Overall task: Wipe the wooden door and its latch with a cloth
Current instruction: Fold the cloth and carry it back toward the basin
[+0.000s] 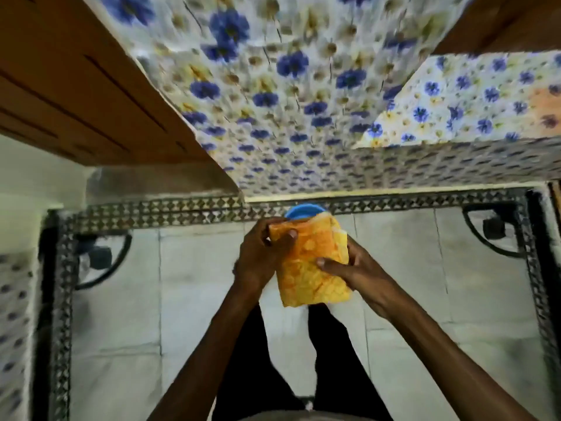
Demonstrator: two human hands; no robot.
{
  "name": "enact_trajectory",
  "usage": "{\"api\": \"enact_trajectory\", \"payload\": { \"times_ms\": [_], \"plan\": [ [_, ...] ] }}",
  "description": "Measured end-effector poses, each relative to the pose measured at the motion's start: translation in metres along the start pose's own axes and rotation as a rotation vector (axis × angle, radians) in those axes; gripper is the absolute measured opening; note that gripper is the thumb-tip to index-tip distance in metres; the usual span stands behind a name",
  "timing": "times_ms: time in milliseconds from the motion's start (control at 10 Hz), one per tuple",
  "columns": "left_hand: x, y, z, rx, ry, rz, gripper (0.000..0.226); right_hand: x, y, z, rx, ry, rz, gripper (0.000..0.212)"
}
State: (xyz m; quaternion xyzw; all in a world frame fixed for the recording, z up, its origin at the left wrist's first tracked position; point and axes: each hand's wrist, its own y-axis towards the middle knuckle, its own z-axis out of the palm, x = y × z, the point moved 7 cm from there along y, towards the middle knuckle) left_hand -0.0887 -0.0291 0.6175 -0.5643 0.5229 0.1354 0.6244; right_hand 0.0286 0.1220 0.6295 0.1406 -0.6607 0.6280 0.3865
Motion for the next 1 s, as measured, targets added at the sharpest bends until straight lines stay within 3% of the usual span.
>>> {"api": "enact_trajectory", "payload": {
  "times_ms": [100,300,400,500,600,800,900,1000],
  "plan": [
    [0.063,0.032,0.036,-0.004,0.058,-0.035,0.020,-0.058,0.050,-0.025,-0.121,-0.047,0.038,0.036],
    [0.254,0.151,0.108,0.070,0.128,-0.218,0.023,-0.226,0.209,-0.075,-0.268,-0.198,0.112,0.034],
    [0.330,0.226,0.129,0.060,0.272,-0.151,0.050,-0.297,0.310,-0.091,-0.307,-0.309,0.074,0.031],
    [0.390,0.293,0.145,-0.015,0.562,-0.030,0.081,-0.360,0.410,-0.109,-0.358,-0.406,0.073,0.037],
    [0.435,0.333,0.148,-0.147,0.690,0.065,0.063,-0.404,0.489,-0.121,-0.382,-0.424,0.081,0.041],
    [0.502,0.362,0.157,-0.136,0.421,0.148,0.075,-0.473,0.587,-0.123,-0.350,-0.462,0.168,0.039],
    [0.503,0.364,0.158,-0.131,0.379,0.150,0.077,-0.494,0.601,-0.130,-0.347,-0.521,0.313,0.052],
    [0.499,0.359,0.149,-0.121,0.392,0.137,0.075,-0.473,0.576,-0.129,-0.413,-0.624,0.316,0.052]
  ]
}}
